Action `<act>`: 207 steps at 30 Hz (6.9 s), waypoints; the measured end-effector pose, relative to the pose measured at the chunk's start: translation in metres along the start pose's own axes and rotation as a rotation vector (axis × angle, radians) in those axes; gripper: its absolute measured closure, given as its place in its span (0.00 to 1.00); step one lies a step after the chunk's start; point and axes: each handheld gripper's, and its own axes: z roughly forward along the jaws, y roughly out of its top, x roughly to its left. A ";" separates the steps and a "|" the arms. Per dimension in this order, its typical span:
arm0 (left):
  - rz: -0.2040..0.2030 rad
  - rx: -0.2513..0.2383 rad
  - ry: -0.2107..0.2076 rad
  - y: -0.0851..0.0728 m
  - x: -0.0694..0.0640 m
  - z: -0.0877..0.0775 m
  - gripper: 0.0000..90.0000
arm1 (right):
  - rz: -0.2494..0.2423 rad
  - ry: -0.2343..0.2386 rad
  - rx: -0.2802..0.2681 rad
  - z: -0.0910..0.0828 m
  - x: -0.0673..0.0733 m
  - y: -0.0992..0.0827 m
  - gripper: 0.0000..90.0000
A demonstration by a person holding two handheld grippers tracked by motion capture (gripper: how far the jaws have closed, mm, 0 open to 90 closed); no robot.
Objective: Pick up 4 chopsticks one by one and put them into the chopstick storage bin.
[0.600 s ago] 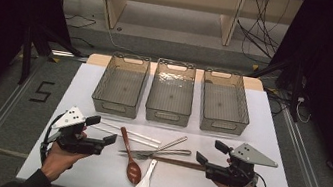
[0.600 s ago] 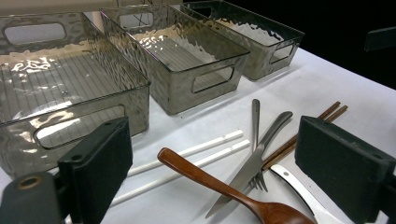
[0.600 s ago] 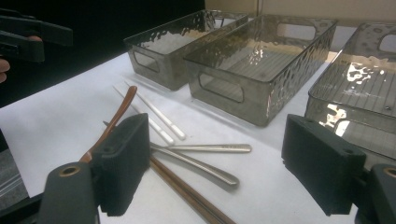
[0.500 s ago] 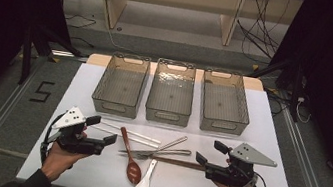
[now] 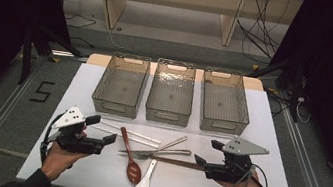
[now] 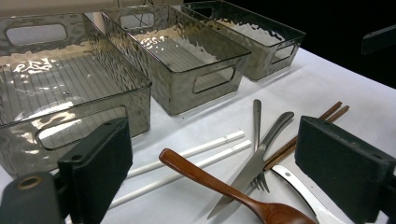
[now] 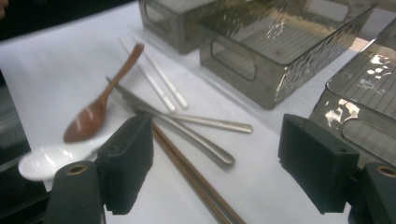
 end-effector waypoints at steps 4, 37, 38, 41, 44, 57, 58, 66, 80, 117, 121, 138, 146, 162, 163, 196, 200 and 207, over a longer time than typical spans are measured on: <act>0.001 0.001 0.001 0.000 0.000 0.000 0.12 | -0.079 0.024 0.138 0.007 -0.006 0.007 0.36; 0.007 -0.002 0.001 0.001 0.002 -0.001 0.12 | -0.285 0.087 0.671 0.058 -0.026 -0.024 0.73; 0.008 -0.002 0.002 0.001 0.002 -0.001 0.12 | -0.289 0.089 0.674 0.059 -0.027 -0.024 0.73; 0.007 -0.004 0.003 0.001 0.002 -0.001 0.12 | -0.291 0.095 0.701 0.062 -0.027 -0.025 0.76; 0.004 -0.004 0.003 0.001 0.002 -0.001 0.12 | -0.298 0.102 0.718 0.064 -0.027 -0.026 0.79; 0.005 -0.007 0.006 0.001 0.003 -0.002 0.12 | -0.352 0.133 0.804 0.064 -0.018 -0.026 0.89; 0.006 -0.006 0.006 0.001 0.003 -0.002 0.12 | -0.377 0.157 0.815 0.063 -0.017 -0.027 0.90; 0.002 -0.013 0.005 0.002 0.003 -0.002 0.12 | -0.429 0.201 0.829 0.061 -0.013 -0.027 0.93; 0.001 -0.012 0.007 0.002 0.003 -0.002 0.12 | -0.447 0.230 0.816 0.049 -0.014 -0.025 0.94; -0.061 -0.005 -0.116 0.033 -0.029 0.055 0.18 | -0.068 0.062 0.140 0.057 0.013 0.036 0.94; -0.099 -0.005 -0.135 0.037 -0.031 0.064 0.22 | -0.063 0.068 0.122 0.062 0.019 0.038 0.94; -0.160 0.014 -0.235 0.039 -0.042 0.085 0.48 | -0.077 0.109 0.081 0.078 0.040 0.044 0.94; -0.190 0.021 -0.290 0.035 -0.043 0.087 0.65 | -0.082 0.129 0.074 0.083 0.047 0.043 0.94; -0.269 0.018 -0.368 0.037 -0.039 0.085 0.90 | -0.081 0.150 0.046 0.084 0.051 0.041 0.94; -0.277 0.019 -0.380 0.037 -0.039 0.085 0.92 | -0.081 0.150 0.044 0.084 0.052 0.041 0.94; -0.217 0.062 -0.170 0.102 0.053 0.048 0.93 | -0.039 0.056 0.260 0.047 -0.021 0.011 0.34; -0.220 0.081 -0.137 0.114 0.065 0.050 0.93 | -0.017 0.050 0.267 0.043 -0.024 0.006 0.33; -0.234 0.103 -0.084 0.129 0.086 0.059 0.93 | -0.021 0.060 0.273 0.043 -0.022 0.004 0.33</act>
